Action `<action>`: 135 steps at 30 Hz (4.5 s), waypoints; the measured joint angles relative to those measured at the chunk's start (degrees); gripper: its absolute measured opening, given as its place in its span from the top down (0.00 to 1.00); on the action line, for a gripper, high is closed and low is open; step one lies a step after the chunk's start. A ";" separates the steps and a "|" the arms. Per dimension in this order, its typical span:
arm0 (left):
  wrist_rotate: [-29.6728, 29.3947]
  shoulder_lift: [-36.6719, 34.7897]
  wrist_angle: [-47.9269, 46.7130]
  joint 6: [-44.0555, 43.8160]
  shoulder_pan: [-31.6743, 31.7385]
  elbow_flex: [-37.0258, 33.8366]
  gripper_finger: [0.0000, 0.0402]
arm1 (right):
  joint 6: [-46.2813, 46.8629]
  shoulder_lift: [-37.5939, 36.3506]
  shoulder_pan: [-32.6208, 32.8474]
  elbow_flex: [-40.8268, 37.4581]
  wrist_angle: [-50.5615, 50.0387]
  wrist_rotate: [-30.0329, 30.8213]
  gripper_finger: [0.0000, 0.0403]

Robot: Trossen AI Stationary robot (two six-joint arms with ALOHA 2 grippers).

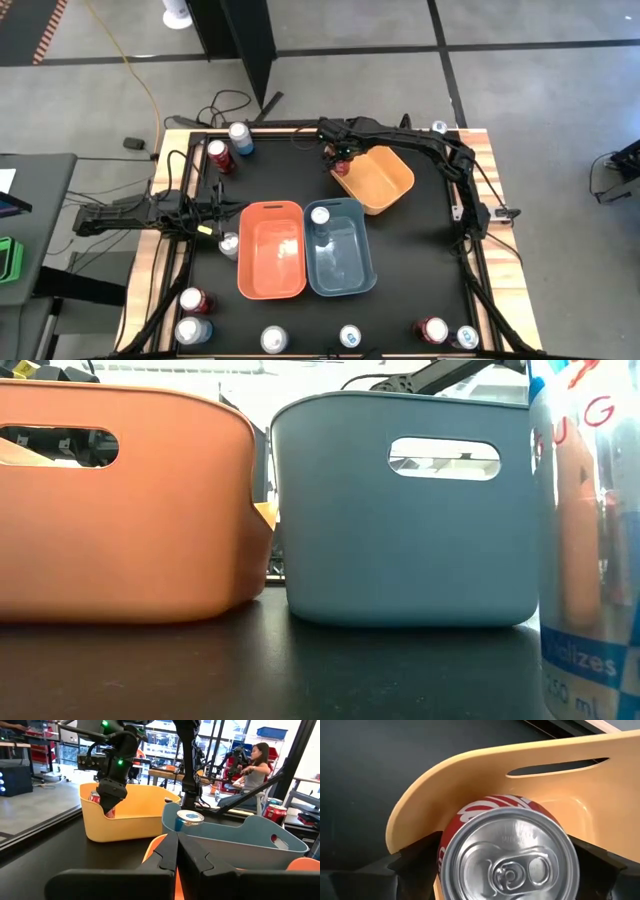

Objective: Sort soda cans
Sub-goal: Put the top right red soda can into the yellow bin, then put the top right blue soda can into the blue bin

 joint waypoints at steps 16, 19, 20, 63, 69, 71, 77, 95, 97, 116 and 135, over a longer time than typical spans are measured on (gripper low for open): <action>-0.04 0.00 -0.04 -0.01 0.00 0.00 1.00 | -0.14 -0.09 0.14 0.00 0.28 0.38 0.05; -0.04 0.00 -0.07 -0.01 0.00 0.00 1.00 | -0.13 -0.11 0.14 0.01 0.07 1.64 0.05; -0.04 0.00 -0.07 -0.01 0.00 0.00 1.00 | -0.16 -0.11 0.14 0.27 -0.59 1.86 0.05; 1.06 -0.01 -2.39 -0.79 0.00 0.09 1.00 | -2.72 -19.25 3.34 20.54 -30.20 20.97 0.01; 1.09 0.00 -2.46 -0.79 0.00 0.09 1.00 | 8.65 -29.65 7.16 9.15 -35.24 26.17 0.01; 1.08 0.00 -2.47 -0.91 0.00 0.09 1.00 | 12.37 -33.34 8.67 4.31 -35.41 27.42 0.01; 1.07 0.00 -2.40 -1.61 0.00 0.09 1.00 | 23.57 -43.23 13.13 -10.59 -35.42 28.50 0.01; 0.07 0.00 5.57 2.28 0.02 -0.02 1.00 | 44.78 -55.40 10.33 -34.38 -30.33 27.43 0.01; -0.81 0.00 6.81 2.80 0.02 -0.02 1.00 | 44.44 -54.83 6.87 -34.37 -26.49 27.39 0.01; -1.19 -0.02 7.65 4.41 0.02 -0.02 1.00 | 23.39 -41.48 -28.01 -29.20 -12.65 15.27 0.01; 0.91 -0.02 7.60 3.66 0.00 -0.02 1.00 | 31.78 -30.74 -29.47 -27.10 -8.02 15.35 0.04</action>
